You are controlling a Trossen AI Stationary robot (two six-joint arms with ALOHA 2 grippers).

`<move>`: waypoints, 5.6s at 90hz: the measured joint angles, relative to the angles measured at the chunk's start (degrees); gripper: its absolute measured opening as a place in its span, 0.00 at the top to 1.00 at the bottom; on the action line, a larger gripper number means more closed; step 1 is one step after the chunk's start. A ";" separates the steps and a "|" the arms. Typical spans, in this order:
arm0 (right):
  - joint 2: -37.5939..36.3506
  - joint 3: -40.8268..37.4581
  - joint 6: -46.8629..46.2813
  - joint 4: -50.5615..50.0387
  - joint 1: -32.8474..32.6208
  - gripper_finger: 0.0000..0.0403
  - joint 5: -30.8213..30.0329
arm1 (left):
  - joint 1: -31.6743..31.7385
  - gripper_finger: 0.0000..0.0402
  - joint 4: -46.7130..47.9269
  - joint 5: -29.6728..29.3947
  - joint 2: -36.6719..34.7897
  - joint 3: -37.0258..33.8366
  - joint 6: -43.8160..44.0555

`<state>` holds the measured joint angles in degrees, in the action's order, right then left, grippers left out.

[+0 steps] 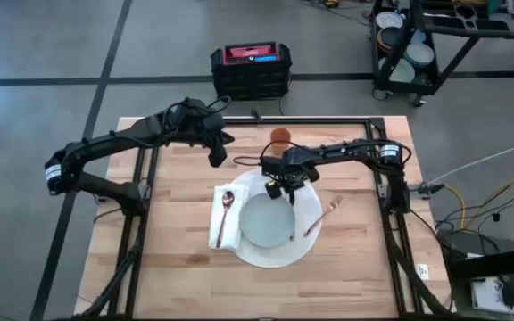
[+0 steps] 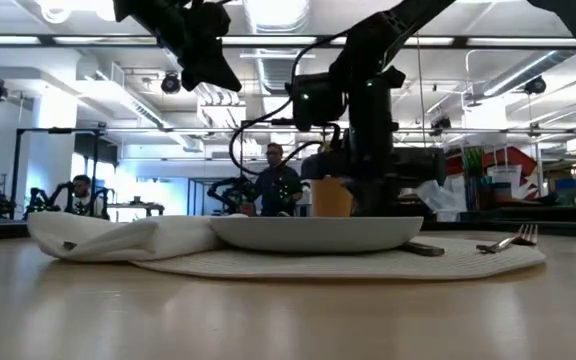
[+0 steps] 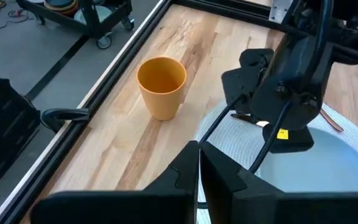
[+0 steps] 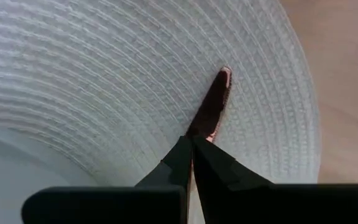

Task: Set table place
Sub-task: Adjust the gold knife on the white mat

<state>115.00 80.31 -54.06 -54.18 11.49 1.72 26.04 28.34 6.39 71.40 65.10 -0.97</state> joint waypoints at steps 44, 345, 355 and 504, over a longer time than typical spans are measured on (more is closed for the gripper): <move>-0.33 0.00 -0.16 -1.71 -0.18 1.00 0.00 | 0.00 1.00 0.00 0.00 0.00 0.00 0.00; -51.16 -40.73 -41.00 6.80 -35.86 1.00 -23.02 | -8.89 1.00 -5.49 33.50 28.33 9.61 32.81; -49.33 -41.78 -34.53 12.85 -35.47 1.00 -24.11 | -10.40 1.00 -3.51 32.33 27.78 9.17 29.61; -15.24 -9.33 -10.91 -1.80 -5.97 0.25 -14.60 | -10.95 1.00 -6.79 3.70 0.71 -13.29 4.30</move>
<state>99.76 70.98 -64.97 -55.98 5.52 -12.88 15.09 21.55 10.09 72.10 51.81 3.33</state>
